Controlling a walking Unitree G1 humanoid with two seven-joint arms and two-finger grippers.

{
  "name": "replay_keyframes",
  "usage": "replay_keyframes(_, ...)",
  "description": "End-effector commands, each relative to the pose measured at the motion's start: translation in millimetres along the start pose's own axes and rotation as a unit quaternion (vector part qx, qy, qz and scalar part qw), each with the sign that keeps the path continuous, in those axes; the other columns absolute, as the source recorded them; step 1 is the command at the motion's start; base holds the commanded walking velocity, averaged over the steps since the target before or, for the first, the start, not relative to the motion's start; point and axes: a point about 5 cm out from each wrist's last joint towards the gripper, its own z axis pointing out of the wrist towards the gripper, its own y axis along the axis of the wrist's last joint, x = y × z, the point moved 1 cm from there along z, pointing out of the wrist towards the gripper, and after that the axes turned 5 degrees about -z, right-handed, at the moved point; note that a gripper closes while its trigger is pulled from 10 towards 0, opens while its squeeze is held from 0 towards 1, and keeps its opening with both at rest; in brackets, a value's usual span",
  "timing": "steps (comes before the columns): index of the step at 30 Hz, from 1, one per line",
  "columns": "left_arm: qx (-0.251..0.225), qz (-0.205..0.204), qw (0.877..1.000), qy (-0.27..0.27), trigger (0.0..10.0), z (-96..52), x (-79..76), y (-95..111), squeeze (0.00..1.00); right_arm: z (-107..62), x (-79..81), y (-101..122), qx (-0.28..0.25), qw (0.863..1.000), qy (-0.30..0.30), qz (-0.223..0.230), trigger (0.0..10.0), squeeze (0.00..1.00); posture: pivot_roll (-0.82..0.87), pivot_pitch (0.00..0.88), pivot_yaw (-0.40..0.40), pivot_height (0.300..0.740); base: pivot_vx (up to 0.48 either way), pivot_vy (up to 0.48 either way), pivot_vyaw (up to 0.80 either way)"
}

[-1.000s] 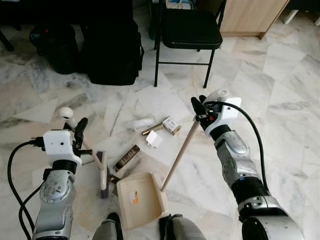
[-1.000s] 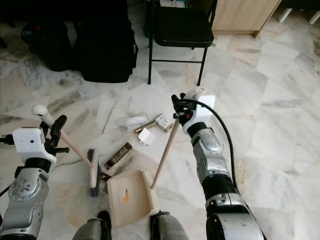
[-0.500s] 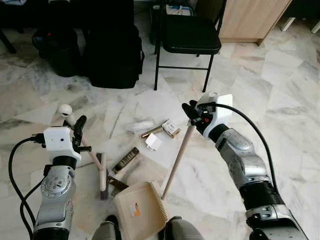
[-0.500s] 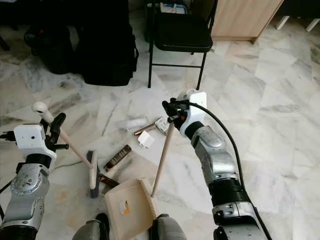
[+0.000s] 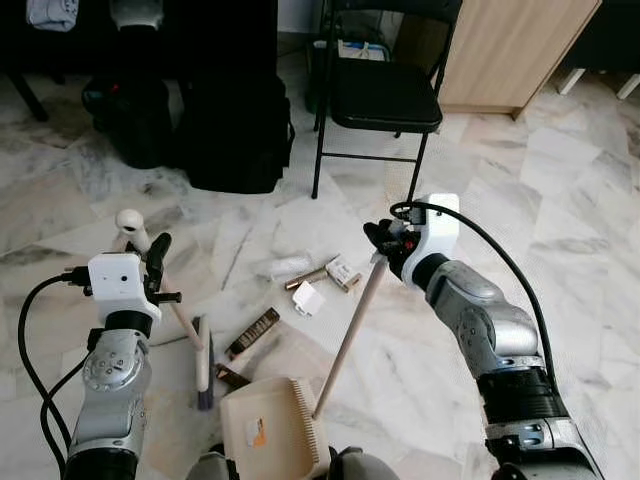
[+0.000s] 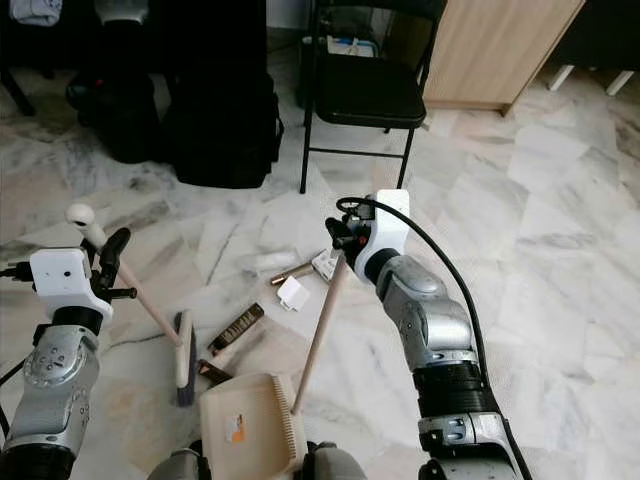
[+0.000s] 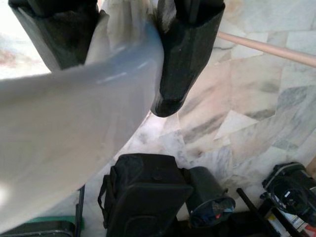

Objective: Sweep floor

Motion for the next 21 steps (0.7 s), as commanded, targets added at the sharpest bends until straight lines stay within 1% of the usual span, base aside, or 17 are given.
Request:
replay_keyframes(1, -0.006, 0.005, 1.0, 0.001, 10.0, -0.1, 2.3, 0.7, 0.0, -1.7, 5.1, 0.1, -0.006, 0.997, 0.022, 0.071, 10.0, 0.0, -0.04, 0.156, -0.126, 0.74, 0.0, 0.0, 0.0)
replay_keyframes(4, -0.006, 0.006, 1.0, 0.001, 10.0, 0.9, 2.5, 0.7, 0.0, -1.5, 4.0, 0.7, 0.002, 0.995, 0.012, 0.102, 10.0, 0.0, -0.04, 0.156, -0.125, 0.74, 0.0, 0.0, 0.0)
replay_keyframes(5, -0.006, 0.006, 1.0, 0.001, 10.0, 0.9, 2.5, 0.7, 0.0, -1.5, 4.0, 0.7, 0.002, 0.995, 0.012, 0.102, 10.0, 0.0, -0.04, 0.156, -0.125, 0.74, 0.0, 0.0, 0.0)
replay_keyframes(6, -0.006, 0.006, 1.0, 0.0, 10.0, 1.3, 2.6, 0.5, 0.0, -1.5, 4.6, 1.2, 0.005, 0.993, 0.01, 0.114, 10.0, 0.0, -0.04, 0.156, -0.122, 0.74, 0.0, 0.0, 0.0)
replay_keyframes(8, -0.005, 0.007, 1.0, 0.0, 10.0, 1.5, 2.6, 0.2, 0.0, -1.5, 4.9, 1.3, 0.006, 0.993, 0.007, 0.117, 10.0, 0.0, -0.04, 0.156, -0.122, 0.74, 0.0, 0.0, 0.0)
replay_keyframes(9, -0.004, 0.008, 1.0, -0.001, 10.0, 1.7, 2.6, 0.2, 0.0, -1.1, 5.3, 1.1, 0.006, 0.992, 0.007, 0.127, 10.0, 0.0, -0.04, 0.158, -0.121, 0.74, 0.0, 0.0, 0.0)
replay_keyframes(10, -0.003, 0.009, 1.0, -0.002, 10.0, 2.0, 2.9, 0.0, 0.0, -0.5, 7.1, 0.2, 0.01, 0.988, 0.007, 0.151, 10.0, 0.0, -0.04, 0.157, -0.119, 0.74, 0.0, 0.0, 0.0)
replay_keyframes(14, 0.0, 0.009, 1.0, -0.005, 10.0, 2.5, 2.9, -0.6, 0.0, 0.0, 10.2, -2.2, 0.019, 0.983, 0.009, 0.182, 10.0, 0.0, -0.04, 0.156, -0.116, 0.74, 0.0, 0.0, 0.0)
replay_keyframes(21, 0.003, 0.01, 1.0, -0.007, 10.0, 3.3, 2.6, -1.3, 0.0, 0.2, 11.6, -3.3, 0.023, 0.978, 0.006, 0.209, 10.0, 0.0, -0.04, 0.158, -0.112, 0.74, 0.0, 0.0, 0.0)
